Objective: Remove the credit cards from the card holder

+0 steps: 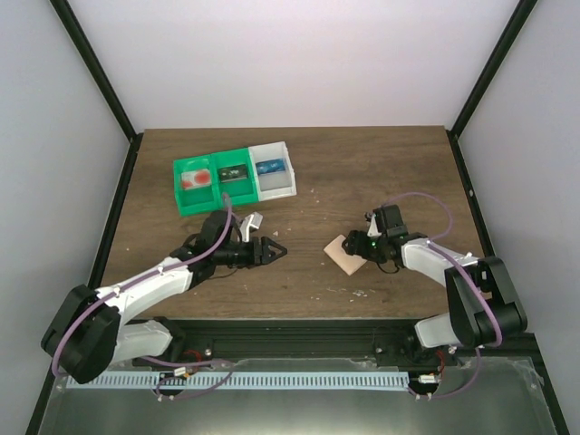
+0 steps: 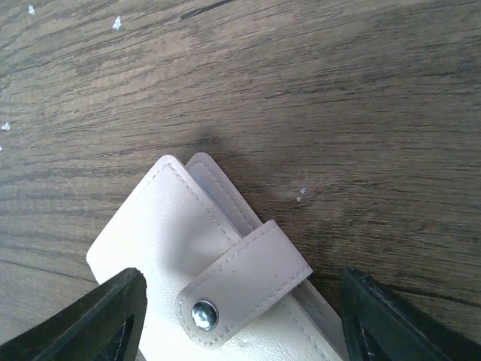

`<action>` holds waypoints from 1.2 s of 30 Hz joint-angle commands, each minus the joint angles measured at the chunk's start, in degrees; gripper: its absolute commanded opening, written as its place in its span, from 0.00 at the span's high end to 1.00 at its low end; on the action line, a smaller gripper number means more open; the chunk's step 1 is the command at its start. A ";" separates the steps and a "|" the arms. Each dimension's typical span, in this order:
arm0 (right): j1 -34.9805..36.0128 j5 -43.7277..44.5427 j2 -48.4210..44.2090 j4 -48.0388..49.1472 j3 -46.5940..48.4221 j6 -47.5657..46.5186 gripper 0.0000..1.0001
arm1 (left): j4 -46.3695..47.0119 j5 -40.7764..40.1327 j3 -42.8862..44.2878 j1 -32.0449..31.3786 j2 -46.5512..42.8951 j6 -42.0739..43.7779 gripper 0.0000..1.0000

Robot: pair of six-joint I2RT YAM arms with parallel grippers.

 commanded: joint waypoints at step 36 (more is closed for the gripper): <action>22.05 20.06 5.33 -17.72 17.02 8.44 0.76 | 7.34 7.76 -7.28 7.54 -0.16 -2.78 0.34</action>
